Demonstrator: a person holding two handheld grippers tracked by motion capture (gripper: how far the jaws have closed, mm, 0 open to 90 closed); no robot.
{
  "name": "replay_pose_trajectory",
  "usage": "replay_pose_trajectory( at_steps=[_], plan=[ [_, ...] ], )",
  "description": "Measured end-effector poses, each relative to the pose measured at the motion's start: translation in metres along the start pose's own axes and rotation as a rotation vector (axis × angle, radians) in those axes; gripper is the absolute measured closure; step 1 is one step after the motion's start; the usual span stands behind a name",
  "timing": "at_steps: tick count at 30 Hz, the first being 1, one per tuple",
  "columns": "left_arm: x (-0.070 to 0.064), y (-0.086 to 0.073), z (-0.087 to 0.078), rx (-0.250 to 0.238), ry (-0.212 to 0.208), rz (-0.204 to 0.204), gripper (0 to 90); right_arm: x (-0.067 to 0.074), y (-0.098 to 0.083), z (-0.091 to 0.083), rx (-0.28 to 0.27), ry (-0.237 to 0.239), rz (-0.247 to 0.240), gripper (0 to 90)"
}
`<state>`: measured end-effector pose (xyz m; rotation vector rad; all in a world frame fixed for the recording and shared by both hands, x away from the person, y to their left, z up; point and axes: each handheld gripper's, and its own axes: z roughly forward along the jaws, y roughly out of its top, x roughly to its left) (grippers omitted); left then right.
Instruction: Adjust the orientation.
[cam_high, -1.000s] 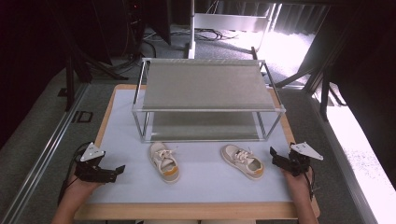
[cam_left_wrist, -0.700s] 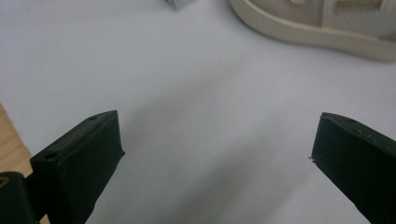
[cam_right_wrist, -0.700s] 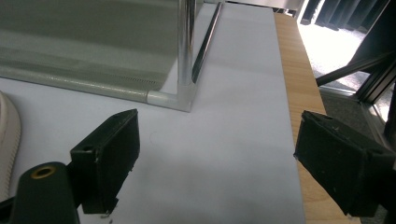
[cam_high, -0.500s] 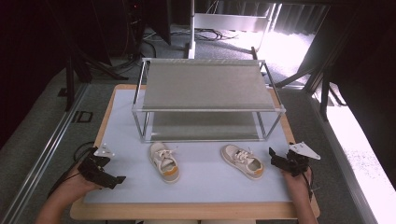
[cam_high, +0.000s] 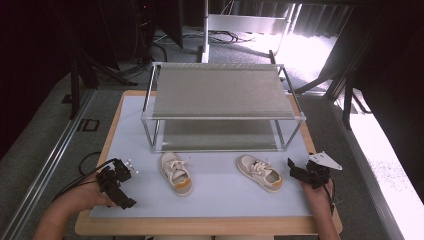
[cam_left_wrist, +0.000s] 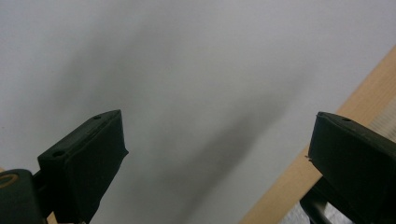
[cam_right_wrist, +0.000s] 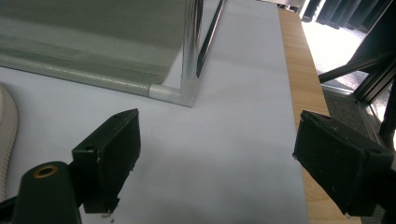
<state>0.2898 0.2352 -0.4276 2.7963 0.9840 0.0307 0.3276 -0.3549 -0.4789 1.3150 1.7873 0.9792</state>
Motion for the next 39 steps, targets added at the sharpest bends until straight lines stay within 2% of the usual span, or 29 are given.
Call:
replay_pose_trajectory(
  at_steps=[3,9,10,18,19,20,24,28,33,34,39],
  plan=[
    [-0.003,0.007,-0.004,-0.001,-0.007,0.011,3.9,0.0,0.0,0.0,0.001,0.0,0.004,14.3],
    [-0.012,0.023,-0.016,-0.037,-0.032,0.057,4.7,0.0,0.0,0.0,0.002,0.001,-0.004,14.3],
    [-0.015,0.026,-0.018,-0.042,-0.027,0.061,4.7,0.0,0.0,0.0,0.002,0.0,-0.004,14.3],
    [-0.036,0.055,-0.028,-0.047,-0.057,0.16,4.7,0.0,0.0,0.0,0.003,0.002,-0.001,14.3],
    [-0.036,0.055,-0.028,-0.047,-0.057,0.16,4.7,0.0,0.0,0.0,0.003,0.002,-0.001,14.3],
    [-0.042,0.063,-0.031,-0.051,-0.06,0.184,4.7,0.0,0.0,0.0,0.003,0.002,0.0,14.3],
    [-0.05,0.075,-0.034,-0.056,-0.079,0.213,4.7,0.0,0.0,0.0,0.002,0.002,0.0,14.3],
    [-0.064,0.096,-0.039,-0.065,-0.099,0.264,4.8,0.0,0.0,0.0,0.003,0.002,0.001,14.3],
    [-0.074,0.111,-0.038,-0.057,-0.105,0.296,4.8,0.0,0.0,0.0,0.002,-0.001,-0.002,14.3],
    [-0.077,0.118,-0.034,-0.038,-0.109,0.305,4.8,0.0,0.0,0.0,0.002,-0.001,-0.001,14.3],
    [-0.082,0.132,-0.025,-0.011,-0.12,0.306,6.9,0.0,0.0,0.0,0.002,0.002,-0.001,14.4]
  ],
)
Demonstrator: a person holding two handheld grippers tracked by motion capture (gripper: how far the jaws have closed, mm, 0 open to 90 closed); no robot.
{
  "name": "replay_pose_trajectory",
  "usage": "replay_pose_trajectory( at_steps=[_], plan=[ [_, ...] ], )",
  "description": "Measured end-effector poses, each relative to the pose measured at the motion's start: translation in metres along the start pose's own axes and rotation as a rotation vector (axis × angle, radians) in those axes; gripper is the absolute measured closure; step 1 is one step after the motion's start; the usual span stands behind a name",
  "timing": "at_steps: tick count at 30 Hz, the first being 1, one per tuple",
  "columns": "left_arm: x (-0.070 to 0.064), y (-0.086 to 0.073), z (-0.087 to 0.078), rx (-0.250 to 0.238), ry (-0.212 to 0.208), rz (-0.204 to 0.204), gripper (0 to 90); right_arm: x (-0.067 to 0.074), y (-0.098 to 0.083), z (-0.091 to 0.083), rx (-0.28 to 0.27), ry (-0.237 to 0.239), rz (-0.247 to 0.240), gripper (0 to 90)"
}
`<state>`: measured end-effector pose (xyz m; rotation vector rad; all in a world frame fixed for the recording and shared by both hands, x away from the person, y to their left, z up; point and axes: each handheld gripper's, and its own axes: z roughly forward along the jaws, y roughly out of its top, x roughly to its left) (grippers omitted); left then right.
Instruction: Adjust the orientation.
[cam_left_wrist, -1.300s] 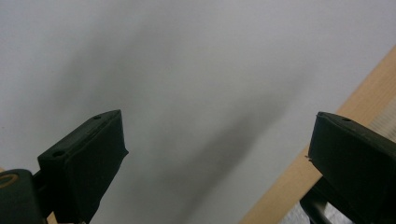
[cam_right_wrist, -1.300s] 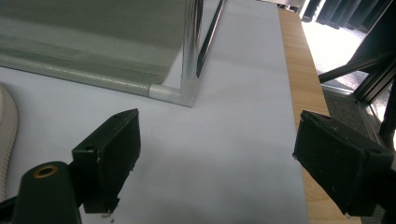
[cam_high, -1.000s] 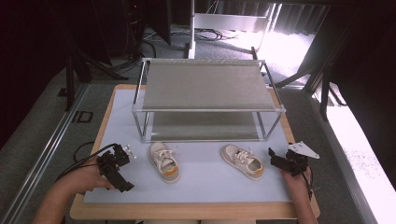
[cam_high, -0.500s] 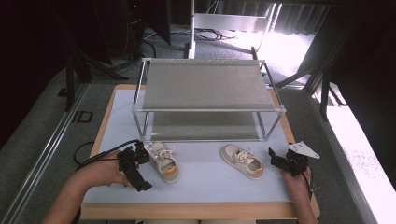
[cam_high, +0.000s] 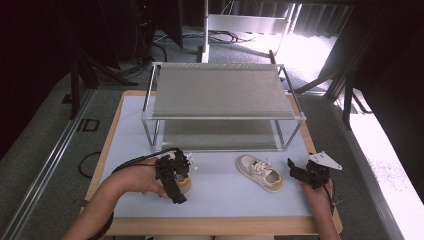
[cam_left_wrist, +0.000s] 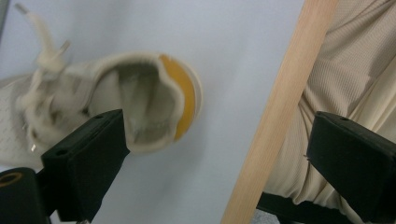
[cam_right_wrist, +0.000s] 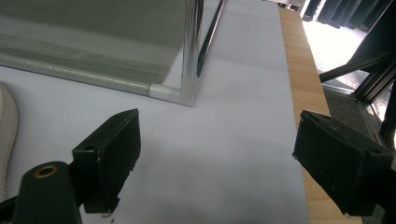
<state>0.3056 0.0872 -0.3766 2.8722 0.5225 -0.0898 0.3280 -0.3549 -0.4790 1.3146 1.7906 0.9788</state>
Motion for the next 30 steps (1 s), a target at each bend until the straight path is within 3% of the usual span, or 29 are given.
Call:
replay_pose_trajectory(
  at_steps=[3,4,9,11,13,15,18,21,26,29,30],
  plan=[
    [0.003,0.01,0.011,0.023,0.013,0.011,8.6,0.0,0.0,0.0,-0.002,-0.001,0.0,16.4],
    [0.003,0.01,0.011,0.023,0.013,0.011,14.5,0.0,0.0,0.0,-0.002,-0.001,0.0,16.4],
    [0.008,0.017,0.026,0.061,0.031,-0.007,22.0,0.0,0.0,-0.001,-0.005,-0.001,0.0,16.4],
    [0.012,0.019,0.03,0.069,0.029,-0.03,35.2,0.0,0.0,-0.001,-0.008,0.0,0.001,16.5],
    [0.013,0.019,0.031,0.074,0.017,-0.038,38.1,0.0,0.0,-0.001,-0.008,0.001,0.0,16.4],
    [0.015,0.019,0.036,0.098,0.012,-0.046,48.8,0.001,0.0,-0.001,-0.007,0.001,-0.004,16.4],
    [0.015,0.021,0.044,0.129,0.011,-0.042,56.5,0.001,0.0,-0.001,-0.006,0.0,-0.005,16.5],
    [0.015,0.023,0.048,0.129,0.027,-0.023,62.3,0.001,0.0,-0.001,-0.004,0.0,-0.006,16.5],
    [0.017,0.025,0.047,0.146,-0.017,0.004,73.9,0.002,0.0,0.0,-0.003,0.0,-0.018,16.5],
    [0.015,0.025,0.042,0.146,-0.026,0.058,74.9,0.002,0.0,0.0,-0.002,0.0,-0.018,16.5],
    [0.015,0.025,0.042,0.146,-0.026,0.058,75.3,0.002,0.0,0.0,-0.002,0.0,-0.017,16.5]
  ],
)
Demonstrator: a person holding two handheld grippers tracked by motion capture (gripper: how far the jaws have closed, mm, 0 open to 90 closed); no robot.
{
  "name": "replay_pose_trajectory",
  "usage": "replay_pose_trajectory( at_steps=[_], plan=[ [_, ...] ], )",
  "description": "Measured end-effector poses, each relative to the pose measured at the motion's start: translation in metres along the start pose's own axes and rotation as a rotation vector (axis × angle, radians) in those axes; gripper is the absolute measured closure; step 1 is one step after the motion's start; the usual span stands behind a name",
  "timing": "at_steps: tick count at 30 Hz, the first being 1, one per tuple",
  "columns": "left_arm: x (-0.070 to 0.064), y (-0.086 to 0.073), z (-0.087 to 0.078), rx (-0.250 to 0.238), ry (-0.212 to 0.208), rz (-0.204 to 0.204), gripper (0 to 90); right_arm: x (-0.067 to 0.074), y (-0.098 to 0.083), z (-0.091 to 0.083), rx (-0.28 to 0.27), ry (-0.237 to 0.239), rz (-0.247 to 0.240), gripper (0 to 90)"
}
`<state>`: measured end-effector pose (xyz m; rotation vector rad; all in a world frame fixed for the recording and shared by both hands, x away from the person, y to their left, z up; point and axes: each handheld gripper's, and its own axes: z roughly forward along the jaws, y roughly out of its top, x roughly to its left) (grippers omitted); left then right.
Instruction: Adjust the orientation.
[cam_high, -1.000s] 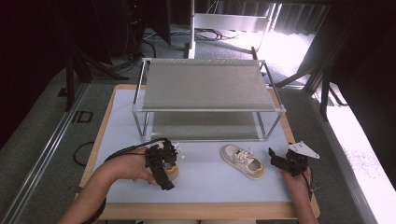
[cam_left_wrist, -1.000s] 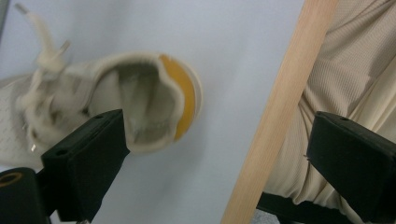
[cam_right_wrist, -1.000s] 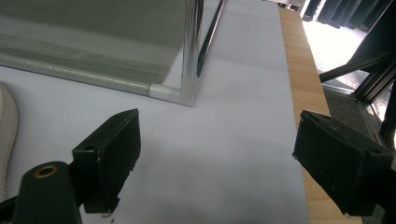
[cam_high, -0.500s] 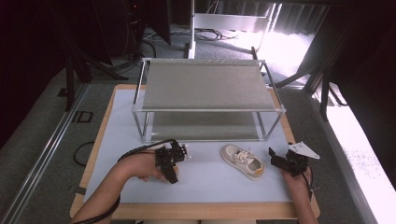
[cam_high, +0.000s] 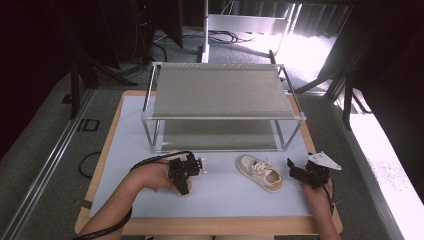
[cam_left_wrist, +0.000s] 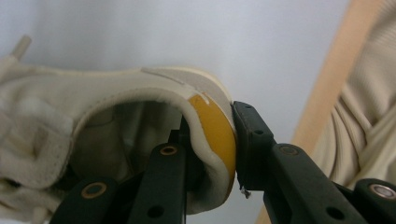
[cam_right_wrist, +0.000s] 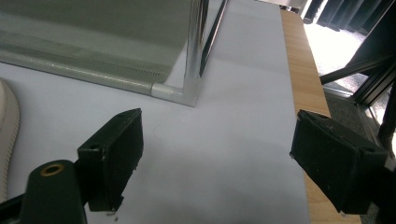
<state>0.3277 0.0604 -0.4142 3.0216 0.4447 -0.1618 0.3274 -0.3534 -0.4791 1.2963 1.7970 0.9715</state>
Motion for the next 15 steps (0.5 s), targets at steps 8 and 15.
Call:
replay_pose_trajectory(
  at_steps=[8,15],
  plan=[
    [-0.022,0.027,-0.017,-0.004,0.034,0.169,78.3,0.0,0.0,0.0,0.001,0.0,-0.002,16.5],
    [-0.044,0.054,-0.008,0.042,0.027,0.314,78.4,0.0,0.0,-0.001,-0.003,0.004,0.001,16.5]
  ],
)
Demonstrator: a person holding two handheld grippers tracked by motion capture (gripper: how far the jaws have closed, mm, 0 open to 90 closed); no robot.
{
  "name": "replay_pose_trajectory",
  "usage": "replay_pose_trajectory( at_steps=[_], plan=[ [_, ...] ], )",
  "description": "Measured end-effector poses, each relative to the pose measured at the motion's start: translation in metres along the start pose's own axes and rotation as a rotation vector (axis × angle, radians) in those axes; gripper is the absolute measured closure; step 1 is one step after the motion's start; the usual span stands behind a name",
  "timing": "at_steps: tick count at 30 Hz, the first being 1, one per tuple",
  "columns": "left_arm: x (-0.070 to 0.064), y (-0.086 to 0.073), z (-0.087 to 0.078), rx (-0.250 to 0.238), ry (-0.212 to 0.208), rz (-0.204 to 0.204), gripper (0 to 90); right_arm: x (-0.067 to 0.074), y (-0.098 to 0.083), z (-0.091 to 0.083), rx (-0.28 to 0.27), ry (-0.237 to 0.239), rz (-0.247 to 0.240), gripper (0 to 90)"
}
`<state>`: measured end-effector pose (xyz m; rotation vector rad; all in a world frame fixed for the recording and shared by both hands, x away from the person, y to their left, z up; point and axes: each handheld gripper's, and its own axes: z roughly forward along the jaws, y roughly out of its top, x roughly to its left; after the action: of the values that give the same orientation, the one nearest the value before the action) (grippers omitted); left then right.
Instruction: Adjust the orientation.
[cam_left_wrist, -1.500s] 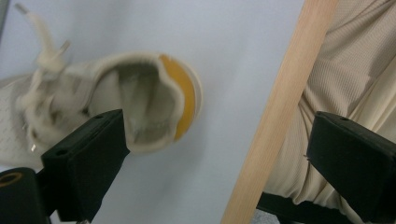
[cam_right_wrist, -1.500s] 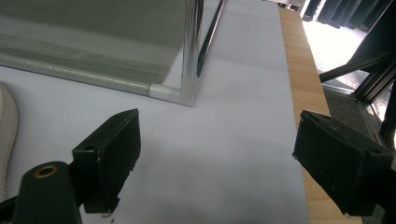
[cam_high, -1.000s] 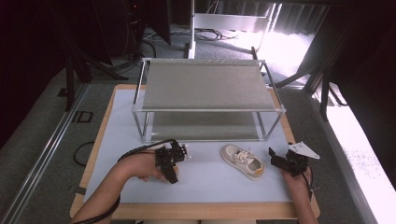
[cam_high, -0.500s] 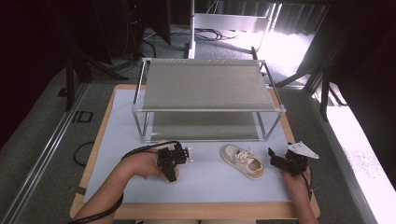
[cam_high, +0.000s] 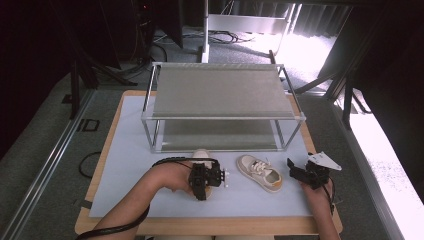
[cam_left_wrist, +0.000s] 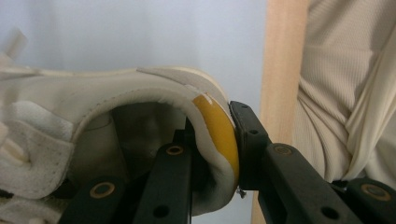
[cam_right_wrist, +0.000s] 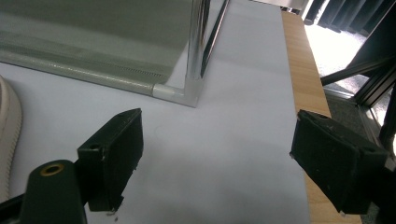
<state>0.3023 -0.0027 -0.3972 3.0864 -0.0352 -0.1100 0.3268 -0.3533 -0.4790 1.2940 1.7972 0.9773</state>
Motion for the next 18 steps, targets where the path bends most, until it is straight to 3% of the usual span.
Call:
replay_pose_trajectory(
  at_steps=[3,11,14,15,17,18],
  plan=[
    [0.001,0.005,0.003,0.006,-0.008,0.011,78.3,0.0,0.0,0.0,0.001,0.001,-0.003,16.5],
    [0.007,0.011,0.021,0.058,-0.048,-0.011,76.1,0.001,0.0,0.0,0.002,0.001,-0.006,16.5],
    [0.008,0.011,0.021,0.048,-0.05,-0.024,75.6,0.001,0.0,0.0,0.003,0.001,-0.009,16.5],
    [0.008,0.011,0.022,0.042,-0.044,-0.03,74.1,0.001,0.0,0.0,0.005,0.001,-0.011,16.5],
    [0.008,0.011,0.022,0.027,-0.039,-0.04,59.7,0.002,0.0,0.001,0.007,0.002,-0.015,16.4],
    [0.009,0.011,0.02,0.009,-0.047,-0.059,57.8,0.002,0.0,0.001,0.006,0.003,-0.019,16.4]
  ],
)
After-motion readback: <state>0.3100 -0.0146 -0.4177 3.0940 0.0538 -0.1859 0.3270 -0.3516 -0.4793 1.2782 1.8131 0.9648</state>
